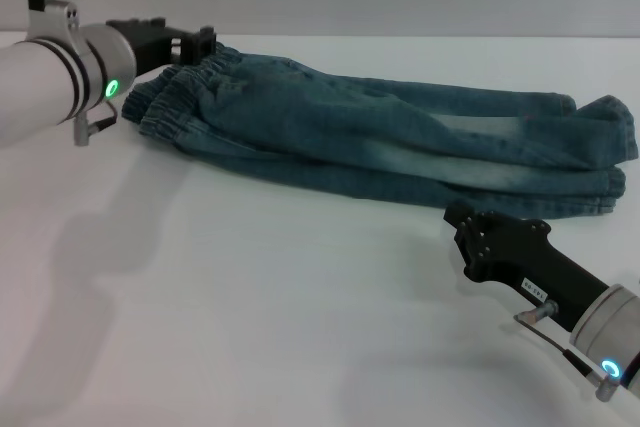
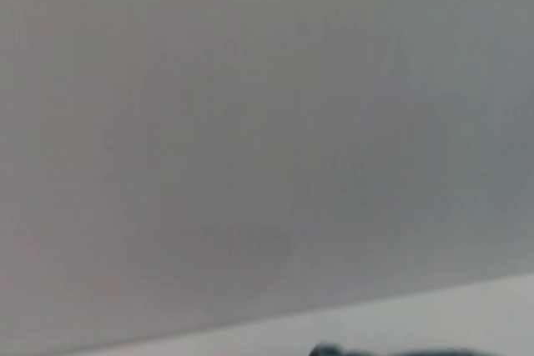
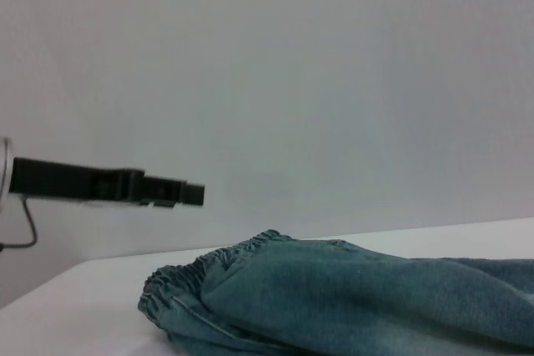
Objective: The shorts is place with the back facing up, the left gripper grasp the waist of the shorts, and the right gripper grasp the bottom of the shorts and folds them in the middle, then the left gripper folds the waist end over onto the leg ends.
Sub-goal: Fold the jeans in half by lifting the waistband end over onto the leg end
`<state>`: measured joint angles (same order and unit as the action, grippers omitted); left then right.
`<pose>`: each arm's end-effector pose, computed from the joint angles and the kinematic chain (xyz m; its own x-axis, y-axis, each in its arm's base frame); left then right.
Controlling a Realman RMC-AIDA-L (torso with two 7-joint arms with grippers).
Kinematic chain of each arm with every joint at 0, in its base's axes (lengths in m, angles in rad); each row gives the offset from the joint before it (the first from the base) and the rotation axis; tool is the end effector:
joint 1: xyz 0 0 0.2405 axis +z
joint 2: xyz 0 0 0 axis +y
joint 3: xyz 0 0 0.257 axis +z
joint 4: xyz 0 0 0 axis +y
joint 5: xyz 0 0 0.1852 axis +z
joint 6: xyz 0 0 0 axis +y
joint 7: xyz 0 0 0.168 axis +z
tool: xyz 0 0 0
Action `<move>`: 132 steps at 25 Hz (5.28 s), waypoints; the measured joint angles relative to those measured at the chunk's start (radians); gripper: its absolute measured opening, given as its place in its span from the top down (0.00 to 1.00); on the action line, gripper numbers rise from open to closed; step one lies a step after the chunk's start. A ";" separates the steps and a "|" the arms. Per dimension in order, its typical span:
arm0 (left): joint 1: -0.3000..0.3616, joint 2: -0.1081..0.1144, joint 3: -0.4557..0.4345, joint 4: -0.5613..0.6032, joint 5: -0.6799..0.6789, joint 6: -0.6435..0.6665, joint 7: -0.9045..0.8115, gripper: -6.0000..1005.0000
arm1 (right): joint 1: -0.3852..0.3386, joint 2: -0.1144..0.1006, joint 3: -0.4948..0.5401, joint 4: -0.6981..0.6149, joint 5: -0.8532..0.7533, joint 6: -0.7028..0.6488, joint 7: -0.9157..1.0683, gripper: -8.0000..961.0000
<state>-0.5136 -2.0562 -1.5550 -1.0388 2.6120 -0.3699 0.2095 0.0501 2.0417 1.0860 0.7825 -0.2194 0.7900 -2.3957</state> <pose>-0.2208 0.4316 -0.0123 0.7189 0.4689 0.5131 0.6721 -0.2803 -0.6854 0.2616 0.2637 -0.0801 0.5552 -0.3126 -0.7707 -0.7751 -0.5305 -0.3432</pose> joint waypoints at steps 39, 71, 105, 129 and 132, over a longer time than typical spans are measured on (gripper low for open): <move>-0.074 -0.002 -0.157 0.101 0.074 -0.328 0.000 0.20 | 0.056 -0.008 0.006 -0.026 -0.002 -0.008 0.001 0.99; -0.069 -0.007 -0.052 0.177 -0.109 -0.096 0.054 0.75 | 0.068 -0.027 0.013 -0.035 -0.002 0.000 0.016 0.99; 0.305 0.000 0.082 -0.546 -0.127 -0.215 0.051 0.96 | 0.128 -0.003 0.015 -0.069 -0.001 -0.020 0.017 0.99; 0.338 0.000 0.160 -0.688 -0.135 -0.239 0.054 0.96 | 0.330 0.040 0.181 -0.126 0.011 -0.225 -0.112 0.99; 0.338 0.000 0.179 -0.710 -0.150 -0.237 0.054 0.96 | 0.356 0.043 0.166 -0.129 0.012 -0.254 -0.089 0.99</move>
<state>-0.1756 -2.0566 -1.3757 -1.7489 2.4615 -0.6074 0.2639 0.4064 2.0843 1.2516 0.6536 -0.2072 0.5359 -2.4843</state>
